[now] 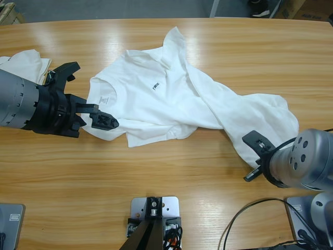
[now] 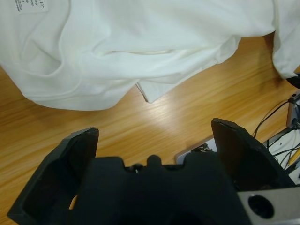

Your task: Fold clothes

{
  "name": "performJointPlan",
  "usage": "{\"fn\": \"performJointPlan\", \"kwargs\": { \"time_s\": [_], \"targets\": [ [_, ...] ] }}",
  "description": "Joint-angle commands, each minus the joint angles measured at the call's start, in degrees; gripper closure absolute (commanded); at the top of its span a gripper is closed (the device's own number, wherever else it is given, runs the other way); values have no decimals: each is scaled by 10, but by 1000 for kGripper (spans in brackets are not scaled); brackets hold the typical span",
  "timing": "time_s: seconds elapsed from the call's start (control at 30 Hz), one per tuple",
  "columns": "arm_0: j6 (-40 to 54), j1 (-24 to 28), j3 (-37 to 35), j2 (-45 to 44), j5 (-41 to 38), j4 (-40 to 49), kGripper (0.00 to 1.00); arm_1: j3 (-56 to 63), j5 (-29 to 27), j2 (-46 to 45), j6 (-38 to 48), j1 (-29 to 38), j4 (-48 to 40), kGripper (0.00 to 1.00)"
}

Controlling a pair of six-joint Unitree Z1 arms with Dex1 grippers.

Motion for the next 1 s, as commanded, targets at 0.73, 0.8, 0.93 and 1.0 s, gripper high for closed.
{"fn": "performJointPlan", "kwargs": {
  "time_s": [0.73, 0.8, 0.93, 1.0],
  "targets": [
    [-14, -34, -4, 6, 4, -9, 43, -294, 12, 36, -311, -646, -192, 171],
    [-15, -34, -2, 6, 3, -9, 41, -280, 2, 26, -308, -646, -188, 8],
    [-14, -34, -3, 5, 3, -9, 41, -217, -55, -43, -274, -661, -147, 0],
    [-10, -35, -1, 2, 5, -6, 41, -190, -47, -102, -268, -657, -122, 0]
  ]
}}
